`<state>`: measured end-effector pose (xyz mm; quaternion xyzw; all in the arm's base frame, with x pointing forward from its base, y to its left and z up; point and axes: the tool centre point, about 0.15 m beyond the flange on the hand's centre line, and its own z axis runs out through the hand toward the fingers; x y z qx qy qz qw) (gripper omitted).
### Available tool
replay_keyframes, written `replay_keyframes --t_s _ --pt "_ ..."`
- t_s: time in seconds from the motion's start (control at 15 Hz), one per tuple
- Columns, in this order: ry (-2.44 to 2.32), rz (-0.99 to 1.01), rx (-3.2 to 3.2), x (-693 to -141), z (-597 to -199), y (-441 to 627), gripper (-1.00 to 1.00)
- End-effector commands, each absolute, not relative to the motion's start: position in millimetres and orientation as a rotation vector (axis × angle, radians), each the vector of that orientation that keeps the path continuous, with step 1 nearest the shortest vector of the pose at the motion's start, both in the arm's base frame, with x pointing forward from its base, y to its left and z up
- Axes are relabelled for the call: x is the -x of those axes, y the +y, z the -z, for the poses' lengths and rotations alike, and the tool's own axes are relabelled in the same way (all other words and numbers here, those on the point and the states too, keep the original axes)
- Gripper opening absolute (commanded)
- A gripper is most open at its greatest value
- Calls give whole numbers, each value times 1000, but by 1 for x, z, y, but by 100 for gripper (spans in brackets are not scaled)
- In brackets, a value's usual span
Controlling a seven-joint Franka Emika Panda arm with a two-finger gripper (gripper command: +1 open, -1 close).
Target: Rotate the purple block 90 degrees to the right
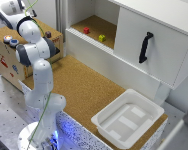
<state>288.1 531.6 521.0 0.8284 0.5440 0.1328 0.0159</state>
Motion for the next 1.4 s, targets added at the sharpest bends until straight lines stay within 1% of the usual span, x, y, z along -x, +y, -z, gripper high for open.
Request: replay_keyframes --t_s 0.0,0.2,0.4,0.67,0.8,1.07,1.33 --pt "1769 -402 -2664 -368 -513 502 100" --pt "1730 -354 -2781 -397 -514 486 100" --pt "1796 -301 -2720 -421 -511 477 100" --pt "2063 -252 -2386 -438 -504 467 100" --pt "2133 -191 -2269 -444 -494 457 100" --pt "2249 5 -2196 -457 -465 443 100" --pt "2269 70 -2232 -455 -448 446 100"
